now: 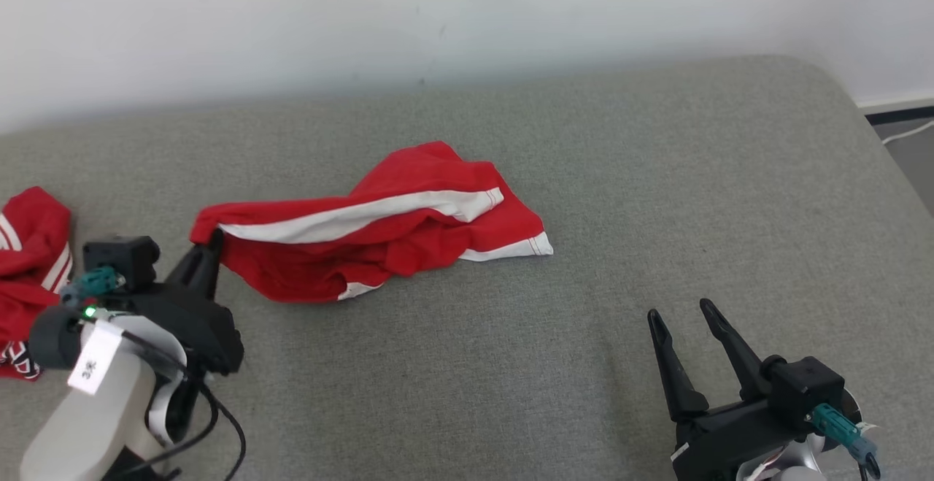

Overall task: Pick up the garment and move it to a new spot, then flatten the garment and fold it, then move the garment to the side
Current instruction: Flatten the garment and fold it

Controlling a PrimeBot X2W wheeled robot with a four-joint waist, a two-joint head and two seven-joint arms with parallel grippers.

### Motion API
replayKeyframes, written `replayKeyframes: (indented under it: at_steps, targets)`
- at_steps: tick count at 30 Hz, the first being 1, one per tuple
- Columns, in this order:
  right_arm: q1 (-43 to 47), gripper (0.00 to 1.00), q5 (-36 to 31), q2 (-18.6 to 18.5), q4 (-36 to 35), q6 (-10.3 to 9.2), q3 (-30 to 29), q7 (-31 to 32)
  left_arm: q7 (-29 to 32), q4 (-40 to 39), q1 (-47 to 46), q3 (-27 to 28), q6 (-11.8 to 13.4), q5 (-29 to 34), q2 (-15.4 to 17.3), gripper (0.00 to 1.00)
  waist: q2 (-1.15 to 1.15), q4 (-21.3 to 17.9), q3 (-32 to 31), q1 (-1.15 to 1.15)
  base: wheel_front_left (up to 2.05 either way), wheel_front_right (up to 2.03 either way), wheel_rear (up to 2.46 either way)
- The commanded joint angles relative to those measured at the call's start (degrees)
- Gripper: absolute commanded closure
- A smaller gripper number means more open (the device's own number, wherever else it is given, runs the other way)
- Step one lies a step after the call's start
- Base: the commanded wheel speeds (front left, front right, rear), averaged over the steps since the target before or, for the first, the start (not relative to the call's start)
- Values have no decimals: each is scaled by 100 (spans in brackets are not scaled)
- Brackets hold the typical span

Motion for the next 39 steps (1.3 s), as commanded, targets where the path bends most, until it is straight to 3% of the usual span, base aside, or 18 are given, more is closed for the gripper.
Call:
replayKeyframes:
  at_steps: [1,4,10,12,27,39]
  targets:
    - [-68,0,2,-24,-14,-2,-9,-21,-83,166,-191,29,75,102,-22,100,0,-90,133,0,0,0,0]
    - [-126,0,0,-24,-35,-2,-5,-30,-263,563,-494,127,329,130,-99,100,0,-141,257,0,0,0,0]
    - [-216,0,-41,-24,-70,-2,56,-32,-275,1334,-1061,147,445,188,-195,100,0,-231,480,0,0,0,0]
    - [-250,0,-48,-24,-78,-2,70,-36,-263,1574,-1237,191,479,134,-230,0,0,-243,546,0,0,0,0]
    - [-256,0,-20,-23,50,-2,14,-59,-351,2277,-1719,107,94,-28,-550,0,0,240,437,0,0,0,0]
    - [-157,0,35,-24,142,-2,15,-39,537,2083,-1401,-317,-515,-188,-1036,0,0,587,134,0,0,0,0]
